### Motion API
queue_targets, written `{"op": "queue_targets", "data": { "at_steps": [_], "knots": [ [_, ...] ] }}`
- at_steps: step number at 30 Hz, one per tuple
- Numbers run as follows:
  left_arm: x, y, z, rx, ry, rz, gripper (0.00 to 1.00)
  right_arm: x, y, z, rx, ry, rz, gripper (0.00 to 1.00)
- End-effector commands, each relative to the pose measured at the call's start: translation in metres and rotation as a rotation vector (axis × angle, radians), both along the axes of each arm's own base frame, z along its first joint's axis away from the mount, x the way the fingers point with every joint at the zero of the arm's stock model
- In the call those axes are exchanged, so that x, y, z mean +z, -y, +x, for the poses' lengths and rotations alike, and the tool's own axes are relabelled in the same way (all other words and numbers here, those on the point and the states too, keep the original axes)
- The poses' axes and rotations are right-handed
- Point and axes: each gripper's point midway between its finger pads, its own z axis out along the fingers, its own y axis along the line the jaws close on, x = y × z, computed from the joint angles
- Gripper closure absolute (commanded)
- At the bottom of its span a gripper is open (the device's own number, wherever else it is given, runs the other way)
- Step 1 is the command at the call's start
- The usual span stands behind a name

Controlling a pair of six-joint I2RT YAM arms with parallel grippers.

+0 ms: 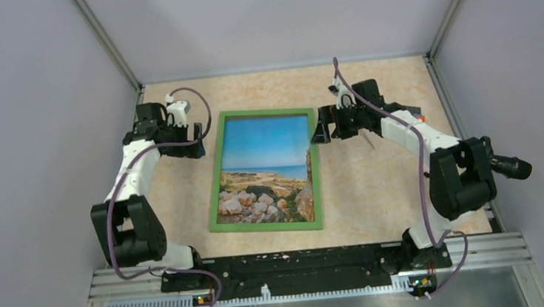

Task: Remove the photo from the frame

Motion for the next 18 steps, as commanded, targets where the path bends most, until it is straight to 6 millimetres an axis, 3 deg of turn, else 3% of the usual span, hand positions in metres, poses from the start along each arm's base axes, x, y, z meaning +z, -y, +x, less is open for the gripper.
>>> {"op": "queue_targets", "data": {
  "at_steps": [1,5,8,11,15,18],
  "knots": [
    [0.067,-0.007,0.006,0.014,0.210,0.064,0.01,0.059,0.004,0.003,0.062,0.282,-0.007,0.01],
    [0.089,-0.003,0.001,-0.005,0.358,0.071,0.01,0.107,0.017,-0.001,0.055,0.495,-0.038,0.01],
    [0.079,0.011,-0.011,-0.067,0.308,0.010,0.01,0.121,0.034,0.003,-0.045,0.517,-0.095,0.01],
    [0.067,0.024,-0.017,-0.054,0.249,-0.080,0.01,0.116,0.046,0.005,-0.127,0.413,-0.148,0.01],
    [0.042,0.034,-0.024,0.000,0.166,-0.176,0.01,0.081,0.042,-0.004,-0.007,0.238,-0.222,0.01],
    [0.014,0.036,-0.027,0.074,0.087,-0.218,0.01,0.059,0.042,-0.006,-0.011,0.141,-0.236,0.01]
  ]
}}
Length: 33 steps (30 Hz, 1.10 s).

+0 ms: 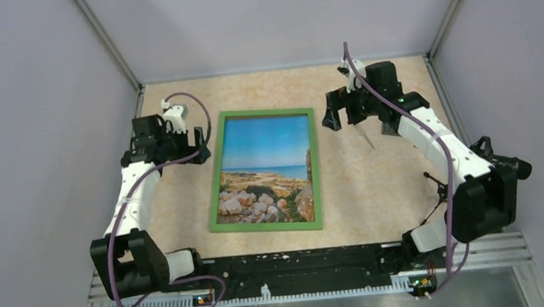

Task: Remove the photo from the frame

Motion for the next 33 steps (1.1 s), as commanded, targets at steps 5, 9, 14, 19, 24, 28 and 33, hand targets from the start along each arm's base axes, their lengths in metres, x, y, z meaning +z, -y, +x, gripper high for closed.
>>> {"op": "queue_targets", "data": {
  "at_steps": [5,9,14,19,24,28,33],
  "knots": [
    [-0.063,0.015,-0.011,0.091,-0.216,-0.145,0.01,-0.071,0.008,-0.022,0.002,-0.240,-0.093,0.01],
    [-0.086,0.016,-0.013,0.092,-0.253,-0.142,0.01,-0.101,0.006,-0.022,-0.016,-0.291,-0.088,0.01],
    [-0.104,0.020,-0.017,0.114,-0.321,-0.178,0.01,-0.126,0.002,-0.017,-0.033,-0.348,-0.080,0.01],
    [-0.121,0.034,-0.021,0.090,-0.380,-0.220,0.01,-0.140,-0.002,-0.016,-0.036,-0.376,-0.066,0.01],
    [-0.134,0.043,-0.019,0.080,-0.410,-0.206,0.04,-0.151,-0.006,-0.012,-0.040,-0.401,-0.047,0.01],
    [-0.139,0.057,-0.019,0.054,-0.439,-0.222,0.11,-0.160,-0.013,-0.009,-0.037,-0.428,-0.024,0.01],
    [-0.133,0.091,-0.016,-0.005,-0.430,-0.246,0.15,-0.167,-0.016,0.007,-0.045,-0.431,-0.032,0.03]
  ]
}}
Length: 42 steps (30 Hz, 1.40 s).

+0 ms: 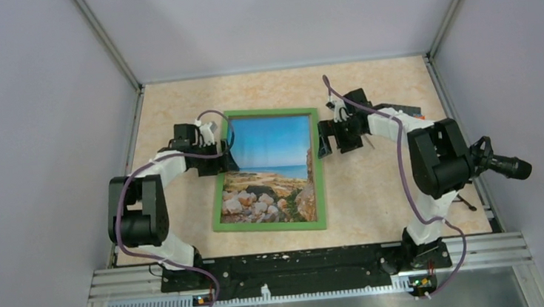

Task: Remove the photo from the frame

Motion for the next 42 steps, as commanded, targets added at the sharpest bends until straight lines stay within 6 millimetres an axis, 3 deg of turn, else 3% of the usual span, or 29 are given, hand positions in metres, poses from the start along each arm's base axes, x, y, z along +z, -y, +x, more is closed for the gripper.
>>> {"op": "queue_targets", "data": {
  "at_steps": [1,5,11,16,20,25,32,37,42],
  "knots": [
    [-0.009,0.030,-0.009,-0.024,-0.067,-0.054,0.15,0.005,-0.012,0.030,0.004,0.056,0.018,0.04],
    [-0.001,0.048,-0.002,-0.022,-0.070,-0.130,0.18,0.002,-0.017,0.048,-0.002,0.062,0.017,0.08],
    [0.002,0.053,0.003,-0.001,-0.087,-0.150,0.18,0.000,-0.021,0.088,0.000,0.127,-0.014,0.16],
    [-0.003,0.029,0.004,0.074,-0.084,-0.040,0.18,0.001,-0.032,0.111,0.021,0.159,0.008,0.19],
    [-0.008,0.007,0.007,0.121,-0.082,0.043,0.17,0.015,-0.039,0.117,0.033,0.186,0.025,0.19],
    [-0.007,-0.002,0.012,0.131,-0.059,0.068,0.17,0.034,-0.029,0.092,0.045,0.178,0.015,0.11],
    [-0.001,-0.008,0.005,0.091,-0.025,0.117,0.26,0.021,0.000,0.041,0.109,0.104,-0.085,0.10],
    [-0.009,-0.008,-0.018,0.031,-0.021,0.205,0.28,0.018,-0.001,0.027,0.086,0.114,-0.061,0.13],
    [-0.007,0.005,-0.016,-0.018,0.016,0.256,0.33,0.023,-0.003,0.018,0.099,0.122,-0.051,0.13]
  ]
}}
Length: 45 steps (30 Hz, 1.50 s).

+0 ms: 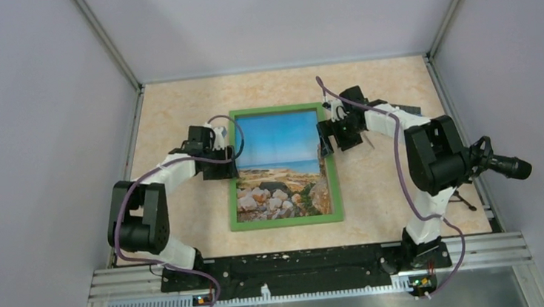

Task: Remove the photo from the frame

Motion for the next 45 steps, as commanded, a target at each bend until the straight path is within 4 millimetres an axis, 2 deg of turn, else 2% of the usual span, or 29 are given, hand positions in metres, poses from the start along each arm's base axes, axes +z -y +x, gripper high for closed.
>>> {"op": "queue_targets", "data": {
  "at_steps": [1,7,12,16,21,24,27,31,34,37,41,45],
  "knots": [
    [-0.003,0.002,-0.002,-0.043,0.002,0.098,0.33,0.025,-0.008,0.002,0.028,0.092,0.033,0.13],
    [-0.020,0.008,-0.002,-0.058,-0.068,0.116,0.42,0.016,0.000,-0.010,0.015,0.071,0.007,0.13],
    [-0.025,0.010,-0.005,-0.067,-0.095,0.106,0.48,0.006,0.000,-0.011,-0.045,0.047,0.010,0.16],
    [-0.028,0.014,-0.008,-0.071,-0.110,0.083,0.48,0.006,-0.007,-0.010,-0.058,0.041,0.038,0.22],
    [-0.029,0.015,-0.006,-0.065,-0.119,0.084,0.48,-0.003,-0.014,-0.014,-0.058,0.030,0.007,0.27],
    [-0.026,0.016,-0.005,-0.067,-0.116,0.084,0.46,-0.005,-0.008,-0.009,-0.105,0.051,-0.057,0.30],
    [-0.028,0.013,-0.006,-0.063,-0.114,0.095,0.45,-0.006,-0.001,-0.005,-0.149,0.091,-0.144,0.40],
    [-0.028,0.011,-0.005,-0.054,-0.105,0.109,0.45,-0.010,0.003,-0.009,-0.209,0.106,-0.224,0.43],
    [-0.026,0.010,-0.003,-0.042,-0.099,0.113,0.43,-0.010,-0.002,-0.014,-0.240,0.105,-0.230,0.46],
    [-0.025,0.009,-0.001,-0.026,-0.100,0.129,0.41,-0.010,-0.009,-0.019,-0.232,0.108,-0.232,0.56],
    [-0.017,0.013,-0.002,-0.034,-0.117,0.114,0.45,-0.002,-0.014,-0.018,-0.228,0.106,-0.216,0.77],
    [0.004,0.021,-0.001,-0.047,-0.101,0.070,0.64,0.024,-0.014,-0.013,-0.205,0.149,-0.214,0.94]
  ]
}}
